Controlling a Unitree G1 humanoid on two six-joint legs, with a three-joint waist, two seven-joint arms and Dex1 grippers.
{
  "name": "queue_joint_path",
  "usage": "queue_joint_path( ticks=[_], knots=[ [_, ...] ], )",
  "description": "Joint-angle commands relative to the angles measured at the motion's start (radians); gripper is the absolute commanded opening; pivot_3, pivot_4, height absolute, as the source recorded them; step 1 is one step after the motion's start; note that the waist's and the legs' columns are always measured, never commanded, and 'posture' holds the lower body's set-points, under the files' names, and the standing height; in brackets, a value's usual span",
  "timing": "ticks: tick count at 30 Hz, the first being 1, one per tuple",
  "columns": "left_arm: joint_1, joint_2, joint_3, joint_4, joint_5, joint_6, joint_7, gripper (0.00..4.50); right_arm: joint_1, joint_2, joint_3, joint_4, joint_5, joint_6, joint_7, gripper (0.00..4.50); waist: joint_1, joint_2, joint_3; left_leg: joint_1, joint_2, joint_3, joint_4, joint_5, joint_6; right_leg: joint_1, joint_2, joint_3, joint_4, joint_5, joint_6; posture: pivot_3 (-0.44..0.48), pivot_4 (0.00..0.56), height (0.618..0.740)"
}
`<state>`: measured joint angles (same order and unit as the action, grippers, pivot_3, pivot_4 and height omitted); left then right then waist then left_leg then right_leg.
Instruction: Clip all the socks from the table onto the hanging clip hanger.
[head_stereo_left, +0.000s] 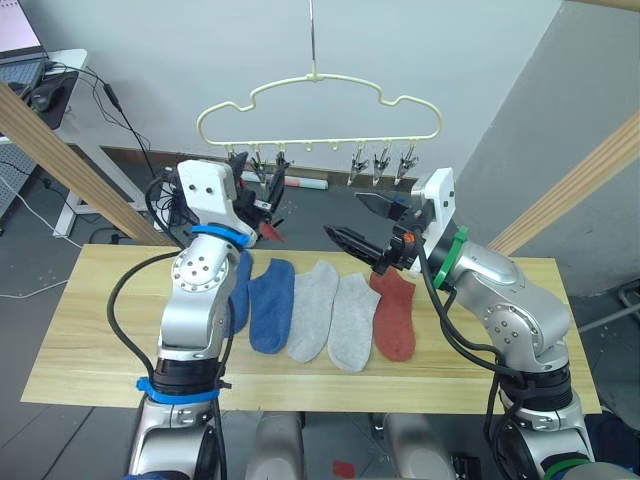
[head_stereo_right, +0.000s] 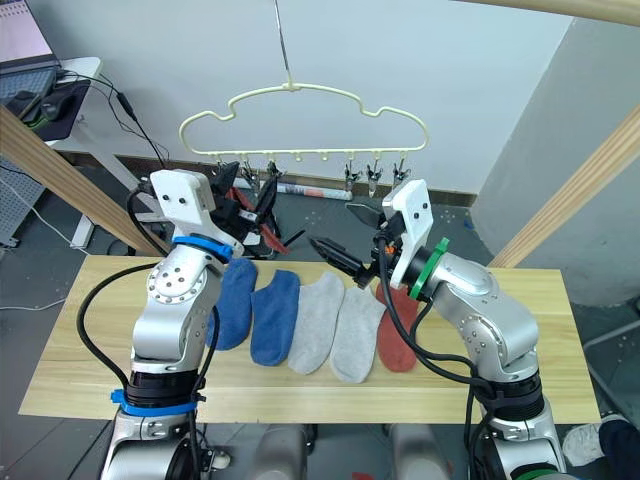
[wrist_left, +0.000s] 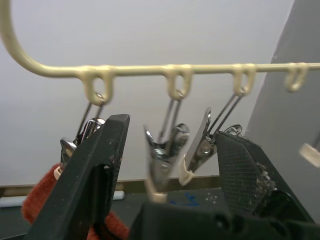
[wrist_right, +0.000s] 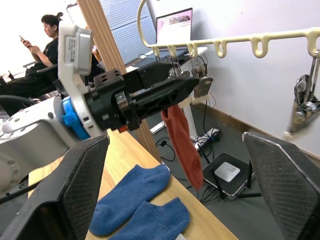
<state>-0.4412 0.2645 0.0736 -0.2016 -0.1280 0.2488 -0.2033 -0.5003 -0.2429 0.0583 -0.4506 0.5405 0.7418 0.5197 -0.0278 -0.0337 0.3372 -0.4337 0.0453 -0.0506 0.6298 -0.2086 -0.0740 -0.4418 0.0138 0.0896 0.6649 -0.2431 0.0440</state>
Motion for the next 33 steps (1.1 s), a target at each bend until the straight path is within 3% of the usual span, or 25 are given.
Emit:
queue_joint_path(
  ticks=[1, 33],
  knots=[
    [0.015, -0.009, 0.010, -0.072, -0.003, 0.000, 0.016, 3.11, -0.011, -0.001, -0.014, -0.025, 0.023, -0.019, -0.002, 4.50, 0.000, 0.000, 0.000, 0.000, 0.000, 0.000, 0.000, 0.000, 0.000, 0.000, 0.000, 0.000, 0.000, 0.000, 0.000, 0.016, 0.313, 0.740],
    [-0.018, -0.002, -0.003, -0.005, 0.035, -0.044, 0.018, 3.11, -0.008, -0.005, -0.013, -0.016, 0.015, -0.032, -0.002, 4.50, 0.000, 0.000, 0.000, 0.000, 0.000, 0.000, 0.001, 0.000, 0.000, 0.000, 0.000, 0.000, 0.001, 0.000, 0.000, 0.011, 0.313, 0.740]
  ],
)
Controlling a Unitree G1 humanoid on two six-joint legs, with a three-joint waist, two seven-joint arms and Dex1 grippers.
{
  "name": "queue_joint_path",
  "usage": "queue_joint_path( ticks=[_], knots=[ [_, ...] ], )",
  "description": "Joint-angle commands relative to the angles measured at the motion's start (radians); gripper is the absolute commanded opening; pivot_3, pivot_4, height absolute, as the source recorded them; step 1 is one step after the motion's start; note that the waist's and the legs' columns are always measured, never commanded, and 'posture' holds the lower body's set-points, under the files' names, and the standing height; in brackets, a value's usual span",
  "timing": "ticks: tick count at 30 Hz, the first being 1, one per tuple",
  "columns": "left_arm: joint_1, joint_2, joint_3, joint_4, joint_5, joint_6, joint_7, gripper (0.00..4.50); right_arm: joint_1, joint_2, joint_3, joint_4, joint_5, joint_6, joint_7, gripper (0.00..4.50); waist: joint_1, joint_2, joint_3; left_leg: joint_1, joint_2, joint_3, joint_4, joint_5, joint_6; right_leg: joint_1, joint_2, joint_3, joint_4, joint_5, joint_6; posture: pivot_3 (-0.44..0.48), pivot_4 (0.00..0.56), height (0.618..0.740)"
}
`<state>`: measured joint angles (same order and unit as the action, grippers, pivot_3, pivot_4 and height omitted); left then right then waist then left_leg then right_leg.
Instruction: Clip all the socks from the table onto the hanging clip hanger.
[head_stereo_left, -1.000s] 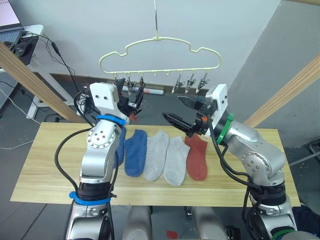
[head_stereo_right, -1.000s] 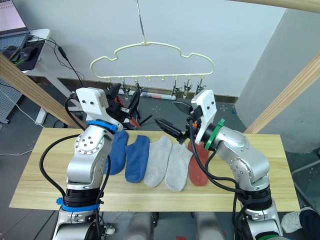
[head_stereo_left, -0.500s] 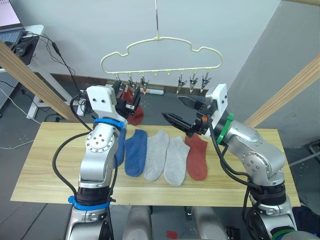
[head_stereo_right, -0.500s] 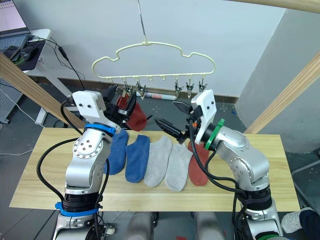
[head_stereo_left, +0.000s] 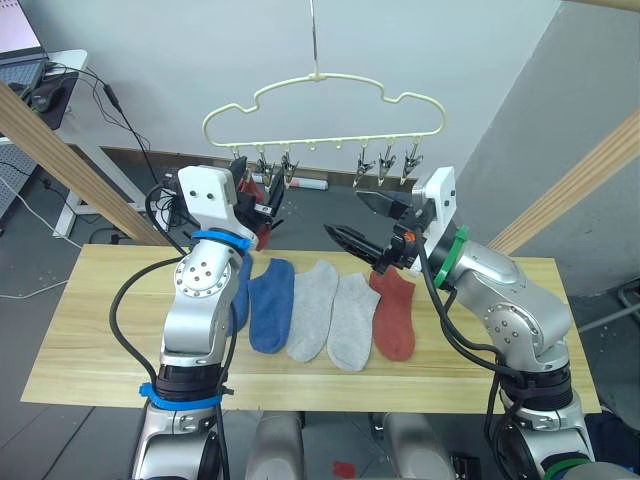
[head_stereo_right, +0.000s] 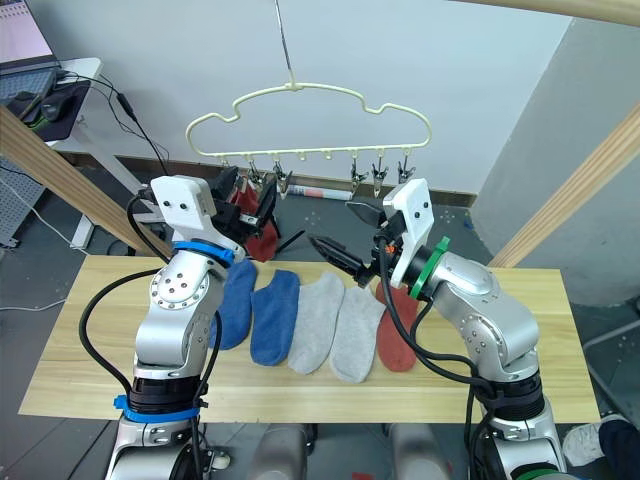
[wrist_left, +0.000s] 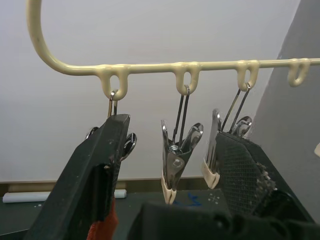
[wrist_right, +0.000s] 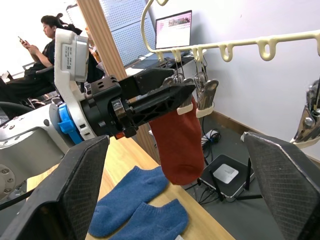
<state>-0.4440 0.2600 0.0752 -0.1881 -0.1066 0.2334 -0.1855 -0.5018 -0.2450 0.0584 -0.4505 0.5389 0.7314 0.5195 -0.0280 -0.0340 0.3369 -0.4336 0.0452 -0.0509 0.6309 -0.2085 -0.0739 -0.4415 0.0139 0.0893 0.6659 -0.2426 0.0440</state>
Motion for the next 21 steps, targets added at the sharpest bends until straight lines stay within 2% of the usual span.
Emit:
queue_joint_path(
  ticks=[1, 13, 21],
  knots=[
    [-0.017, 0.002, -0.005, -0.017, 0.015, -0.032, -0.001, 3.11, -0.007, -0.003, -0.014, -0.016, 0.016, -0.021, -0.002, 4.50, 0.000, 0.000, 0.000, 0.000, 0.000, 0.000, 0.000, 0.000, 0.000, 0.000, 0.000, 0.000, 0.000, 0.000, 0.000, 0.011, 0.313, 0.740],
    [-0.004, -0.008, -0.017, -0.064, 0.023, -0.040, 0.001, 3.11, -0.006, -0.003, -0.015, -0.010, 0.017, -0.024, -0.003, 4.50, 0.000, 0.000, 0.000, 0.000, 0.000, 0.000, 0.000, 0.000, 0.000, 0.000, 0.000, 0.000, 0.000, 0.000, 0.000, 0.012, 0.317, 0.740],
    [0.106, -0.043, -0.037, -0.216, 0.021, 0.026, 0.025, 3.11, -0.006, -0.003, -0.015, -0.017, 0.019, -0.017, -0.010, 4.50, -0.001, 0.000, 0.000, 0.000, 0.000, 0.000, 0.000, 0.000, 0.000, 0.000, 0.000, 0.000, 0.001, 0.000, 0.000, 0.010, 0.321, 0.740]
  ],
)
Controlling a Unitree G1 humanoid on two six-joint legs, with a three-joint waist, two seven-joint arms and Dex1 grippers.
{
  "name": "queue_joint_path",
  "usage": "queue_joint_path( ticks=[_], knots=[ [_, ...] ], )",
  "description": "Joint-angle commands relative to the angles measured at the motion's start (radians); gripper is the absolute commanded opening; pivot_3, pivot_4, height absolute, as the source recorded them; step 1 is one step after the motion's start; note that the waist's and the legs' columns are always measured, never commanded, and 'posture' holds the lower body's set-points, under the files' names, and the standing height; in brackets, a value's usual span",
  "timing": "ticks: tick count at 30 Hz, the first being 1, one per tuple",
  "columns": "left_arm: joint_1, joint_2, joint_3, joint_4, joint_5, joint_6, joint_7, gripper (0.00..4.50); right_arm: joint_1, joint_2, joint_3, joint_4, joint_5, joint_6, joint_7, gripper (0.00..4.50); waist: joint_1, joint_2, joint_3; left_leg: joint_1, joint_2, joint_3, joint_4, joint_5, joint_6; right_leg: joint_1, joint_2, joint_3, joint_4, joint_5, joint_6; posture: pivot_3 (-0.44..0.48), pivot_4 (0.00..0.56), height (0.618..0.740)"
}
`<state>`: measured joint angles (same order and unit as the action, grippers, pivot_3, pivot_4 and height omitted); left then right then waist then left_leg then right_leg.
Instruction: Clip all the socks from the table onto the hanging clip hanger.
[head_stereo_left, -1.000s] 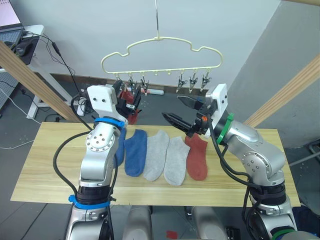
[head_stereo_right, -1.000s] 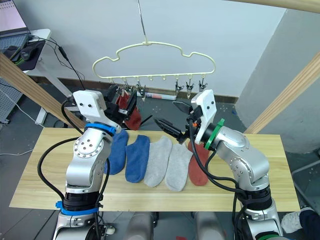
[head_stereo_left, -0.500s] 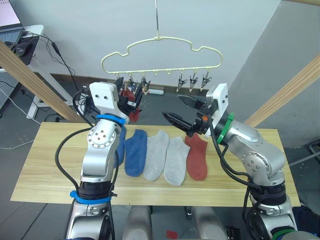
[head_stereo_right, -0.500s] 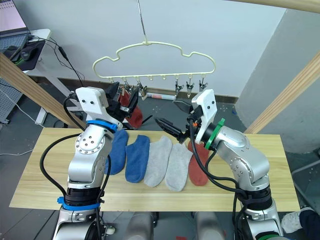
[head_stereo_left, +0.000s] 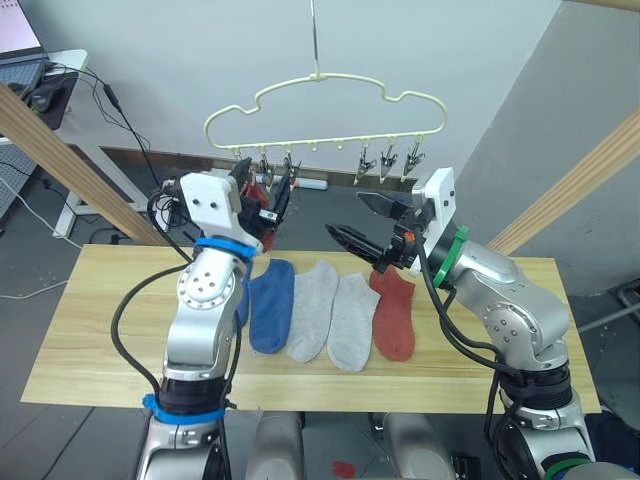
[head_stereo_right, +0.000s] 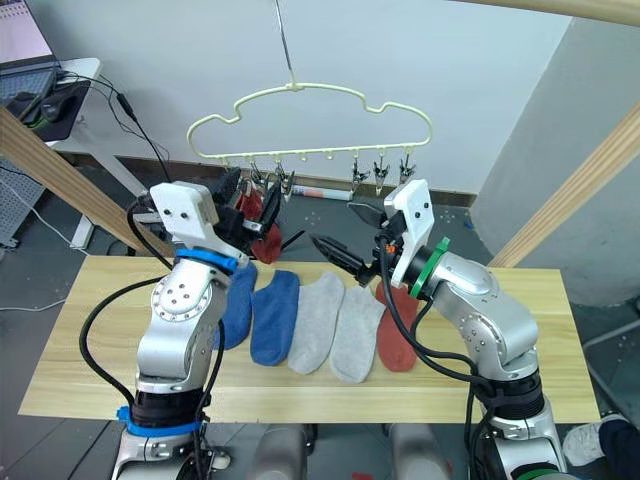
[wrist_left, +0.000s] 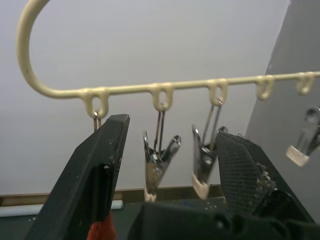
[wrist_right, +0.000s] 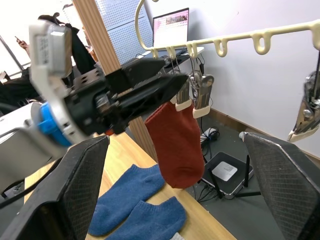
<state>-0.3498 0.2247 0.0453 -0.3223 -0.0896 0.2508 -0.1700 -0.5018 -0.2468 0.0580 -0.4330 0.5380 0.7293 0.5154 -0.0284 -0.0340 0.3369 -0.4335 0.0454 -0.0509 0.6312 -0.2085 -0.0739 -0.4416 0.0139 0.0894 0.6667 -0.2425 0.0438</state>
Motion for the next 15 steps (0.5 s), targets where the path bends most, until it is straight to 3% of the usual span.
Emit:
queue_joint_path(
  ticks=[1, 4, 15],
  knots=[
    [0.019, -0.012, -0.010, -0.092, 0.005, 0.018, 0.014, 2.93, -0.007, -0.001, -0.012, -0.031, 0.019, -0.017, -0.005, 4.50, 0.000, 0.000, 0.000, 0.000, 0.000, 0.000, 0.000, 0.000, 0.000, 0.000, 0.000, 0.000, 0.001, 0.000, 0.000, 0.010, 0.321, 0.740],
    [0.034, -0.022, -0.018, -0.113, 0.013, 0.044, 0.028, 2.32, -0.007, 0.000, -0.008, -0.021, 0.017, -0.023, -0.002, 4.50, 0.000, 0.000, 0.000, 0.000, 0.000, 0.000, 0.002, 0.000, 0.000, 0.000, 0.000, 0.000, 0.002, 0.000, 0.000, 0.017, 0.322, 0.740],
    [0.015, -0.026, 0.000, -0.065, 0.029, 0.059, 0.050, 2.32, -0.020, 0.004, -0.005, -0.029, 0.022, -0.011, -0.011, 4.50, -0.002, 0.000, 0.000, 0.001, -0.001, 0.000, 0.013, 0.000, 0.000, 0.000, 0.001, 0.001, 0.012, -0.003, 0.005, 0.016, 0.317, 0.740]
  ],
)
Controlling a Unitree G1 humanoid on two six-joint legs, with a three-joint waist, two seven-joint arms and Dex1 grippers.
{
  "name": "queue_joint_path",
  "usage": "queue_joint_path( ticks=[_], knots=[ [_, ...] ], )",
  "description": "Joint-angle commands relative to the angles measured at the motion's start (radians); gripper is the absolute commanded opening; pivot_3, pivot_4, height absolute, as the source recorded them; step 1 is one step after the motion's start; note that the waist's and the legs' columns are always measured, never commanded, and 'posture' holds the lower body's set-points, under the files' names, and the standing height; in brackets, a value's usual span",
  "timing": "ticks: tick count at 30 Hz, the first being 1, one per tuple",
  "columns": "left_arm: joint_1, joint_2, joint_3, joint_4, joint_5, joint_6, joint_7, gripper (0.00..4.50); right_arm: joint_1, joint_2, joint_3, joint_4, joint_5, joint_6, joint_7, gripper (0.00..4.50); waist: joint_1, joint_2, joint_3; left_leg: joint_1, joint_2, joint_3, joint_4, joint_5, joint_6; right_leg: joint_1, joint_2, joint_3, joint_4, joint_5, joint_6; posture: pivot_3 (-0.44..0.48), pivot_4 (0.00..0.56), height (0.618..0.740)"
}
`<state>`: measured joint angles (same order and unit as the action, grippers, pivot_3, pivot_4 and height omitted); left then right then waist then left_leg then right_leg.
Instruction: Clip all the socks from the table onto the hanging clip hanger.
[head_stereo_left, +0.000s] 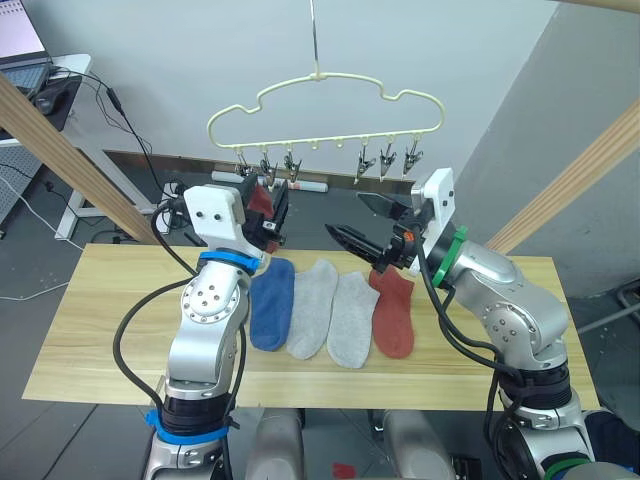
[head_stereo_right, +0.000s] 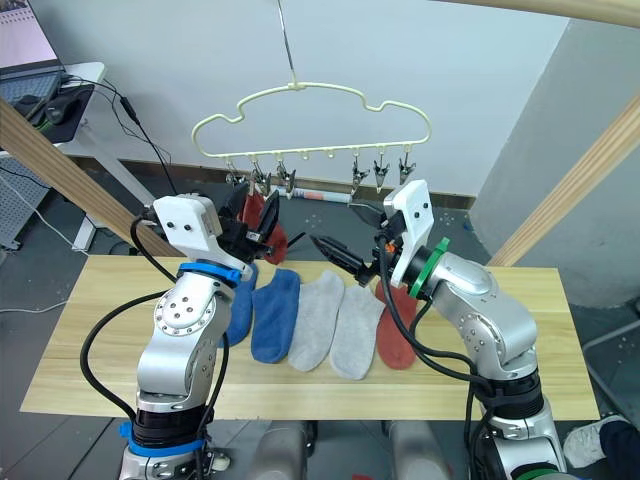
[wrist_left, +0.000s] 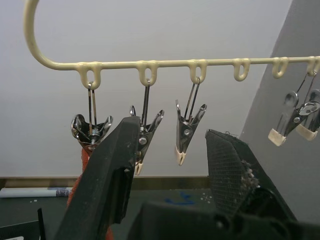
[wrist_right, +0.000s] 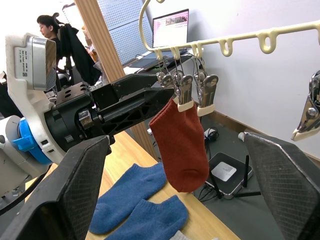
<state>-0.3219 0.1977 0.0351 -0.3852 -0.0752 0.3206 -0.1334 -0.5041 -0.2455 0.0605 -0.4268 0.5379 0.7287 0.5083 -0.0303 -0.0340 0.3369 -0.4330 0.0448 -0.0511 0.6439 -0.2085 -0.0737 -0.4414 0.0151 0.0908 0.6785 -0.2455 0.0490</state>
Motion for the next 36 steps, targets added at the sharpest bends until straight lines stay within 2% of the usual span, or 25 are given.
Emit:
queue_joint_path(
  ticks=[1, 10, 20, 36],
  knots=[
    [-0.016, 0.002, 0.009, 0.007, 0.015, -0.013, 0.012, 2.32, -0.018, 0.003, -0.008, -0.037, 0.023, -0.010, -0.005, 4.50, 0.000, 0.000, 0.000, 0.000, 0.000, 0.000, 0.000, 0.000, 0.000, 0.000, 0.000, 0.000, 0.000, 0.000, 0.000, 0.016, 0.317, 0.740],
    [-0.046, 0.016, 0.013, 0.114, 0.020, -0.063, 0.004, 2.32, -0.021, 0.000, -0.009, -0.036, 0.025, -0.011, -0.007, 4.50, 0.000, 0.000, 0.000, 0.000, 0.000, 0.000, 0.000, 0.000, 0.000, 0.000, 0.000, 0.000, 0.000, 0.000, 0.000, 0.012, 0.313, 0.740],
    [-0.149, 0.039, 0.016, 0.233, 0.042, -0.152, 0.007, 2.32, -0.016, -0.004, -0.012, -0.042, 0.029, -0.010, -0.006, 4.50, 0.000, 0.000, 0.000, 0.000, 0.000, 0.000, 0.000, 0.000, 0.000, 0.000, 0.000, 0.000, 0.000, 0.000, 0.000, 0.012, 0.313, 0.740],
    [-0.176, 0.035, 0.015, 0.263, 0.045, -0.177, 0.012, 2.32, -0.013, -0.002, -0.008, -0.027, 0.022, -0.024, -0.001, 4.50, 0.000, 0.000, 0.000, 0.000, 0.000, 0.000, 0.000, 0.000, 0.000, 0.000, 0.000, 0.001, 0.000, 0.000, 0.000, 0.014, 0.306, 0.740]
  ],
)
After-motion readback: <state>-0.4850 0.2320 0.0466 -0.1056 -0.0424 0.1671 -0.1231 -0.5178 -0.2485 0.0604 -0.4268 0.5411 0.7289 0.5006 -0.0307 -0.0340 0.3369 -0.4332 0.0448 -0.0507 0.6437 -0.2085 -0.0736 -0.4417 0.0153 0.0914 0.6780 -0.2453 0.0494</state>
